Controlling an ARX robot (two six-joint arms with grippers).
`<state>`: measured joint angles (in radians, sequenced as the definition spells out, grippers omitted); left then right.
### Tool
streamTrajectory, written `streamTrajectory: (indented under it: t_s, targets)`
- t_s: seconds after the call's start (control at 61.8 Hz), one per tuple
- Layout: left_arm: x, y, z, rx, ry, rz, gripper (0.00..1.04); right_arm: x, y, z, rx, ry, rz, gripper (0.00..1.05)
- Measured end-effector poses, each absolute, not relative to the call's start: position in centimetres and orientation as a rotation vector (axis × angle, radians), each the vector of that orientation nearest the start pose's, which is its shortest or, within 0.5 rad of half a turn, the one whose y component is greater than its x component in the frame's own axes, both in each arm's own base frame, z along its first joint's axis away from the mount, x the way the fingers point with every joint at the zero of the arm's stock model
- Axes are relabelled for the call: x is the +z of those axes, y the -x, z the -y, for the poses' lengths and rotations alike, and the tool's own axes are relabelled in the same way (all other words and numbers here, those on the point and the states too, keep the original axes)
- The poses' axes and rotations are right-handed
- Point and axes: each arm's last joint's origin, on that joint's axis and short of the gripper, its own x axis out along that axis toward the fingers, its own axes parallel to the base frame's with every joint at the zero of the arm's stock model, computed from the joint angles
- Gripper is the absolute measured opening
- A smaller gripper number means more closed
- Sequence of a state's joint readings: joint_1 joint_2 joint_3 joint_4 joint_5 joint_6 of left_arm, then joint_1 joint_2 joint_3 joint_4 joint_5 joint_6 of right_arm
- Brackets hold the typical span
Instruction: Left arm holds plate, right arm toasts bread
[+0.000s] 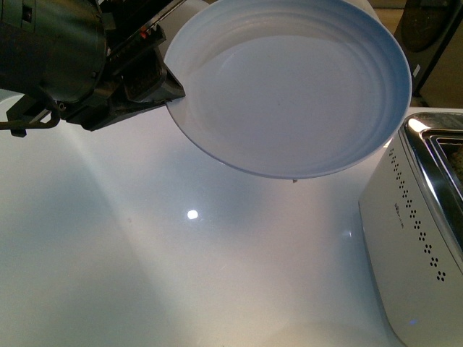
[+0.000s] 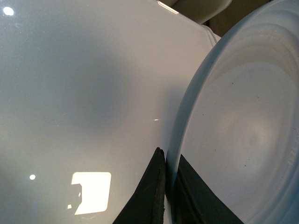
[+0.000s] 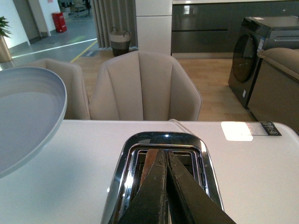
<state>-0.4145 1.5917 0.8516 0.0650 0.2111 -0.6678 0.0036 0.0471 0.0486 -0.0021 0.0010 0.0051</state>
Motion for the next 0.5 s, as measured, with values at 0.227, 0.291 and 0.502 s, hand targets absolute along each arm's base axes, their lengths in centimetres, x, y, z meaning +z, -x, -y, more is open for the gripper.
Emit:
streamTrajectory:
  t_s: [0.227, 0.291, 0.502]
  targets:
    - [18.65, -29.22, 13.52, -0.348, 0.551, -0.853, 0.03, 17.28, -9.63, -0.03, 0.003, -0.005, 0.022, 0.02]
    - [18.66, -29.23, 13.52, -0.348, 0.551, -0.852, 0.03, 17.29, -9.62, -0.03, 0.003, -0.005, 0.022, 0.02]
    - [18.66, -29.23, 13.52, -0.348, 0.551, -0.852, 0.03, 17.29, -9.62, -0.03, 0.003, -0.005, 0.023, 0.02]
